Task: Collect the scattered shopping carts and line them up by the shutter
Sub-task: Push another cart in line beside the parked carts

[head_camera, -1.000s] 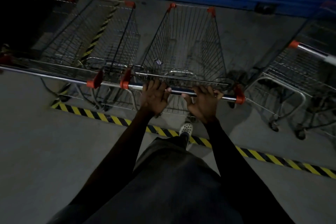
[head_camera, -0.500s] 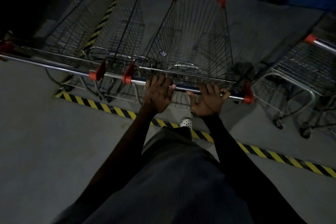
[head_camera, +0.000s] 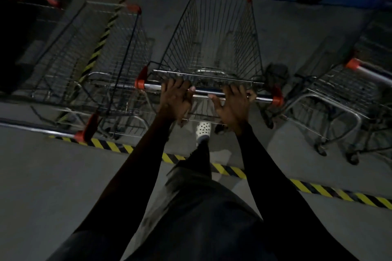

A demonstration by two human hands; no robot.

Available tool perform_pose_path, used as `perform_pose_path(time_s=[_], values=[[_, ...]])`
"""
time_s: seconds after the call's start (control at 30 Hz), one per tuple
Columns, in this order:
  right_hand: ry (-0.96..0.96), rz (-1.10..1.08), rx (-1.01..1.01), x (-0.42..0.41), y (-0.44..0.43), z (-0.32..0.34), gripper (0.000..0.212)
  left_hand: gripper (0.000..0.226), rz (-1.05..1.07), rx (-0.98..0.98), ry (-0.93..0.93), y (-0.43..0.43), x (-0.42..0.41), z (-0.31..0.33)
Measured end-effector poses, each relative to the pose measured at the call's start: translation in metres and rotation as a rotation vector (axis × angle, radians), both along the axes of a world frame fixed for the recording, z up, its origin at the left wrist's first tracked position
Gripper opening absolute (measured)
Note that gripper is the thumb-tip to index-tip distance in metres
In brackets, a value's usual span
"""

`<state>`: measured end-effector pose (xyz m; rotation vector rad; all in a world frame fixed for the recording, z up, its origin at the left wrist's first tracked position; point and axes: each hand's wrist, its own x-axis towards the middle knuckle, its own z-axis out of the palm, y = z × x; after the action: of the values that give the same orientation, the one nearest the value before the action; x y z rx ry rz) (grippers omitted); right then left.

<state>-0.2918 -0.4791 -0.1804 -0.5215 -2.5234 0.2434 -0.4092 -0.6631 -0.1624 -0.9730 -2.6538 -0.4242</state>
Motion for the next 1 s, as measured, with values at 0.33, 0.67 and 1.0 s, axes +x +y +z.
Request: perform_pose_path(time_s=[0.33, 0.67, 1.0], values=[[0.009, -0.084, 0.079, -0.182, 0.103, 0.008, 0.044, 0.036, -0.042, 0.078, 0.071, 0.111, -0.191, -0.013], [-0.271, -0.103, -0.199, -0.33, 0.179, 0.013, 0.086, 0.038, -0.104, 0.039, 0.048, 0.182, -0.347, -0.011], [-0.239, -0.109, -0.141, -0.339, 0.16, 0.013, 0.076, 0.043, -0.132, 0.031, -0.079, 0.166, -0.354, -0.004]])
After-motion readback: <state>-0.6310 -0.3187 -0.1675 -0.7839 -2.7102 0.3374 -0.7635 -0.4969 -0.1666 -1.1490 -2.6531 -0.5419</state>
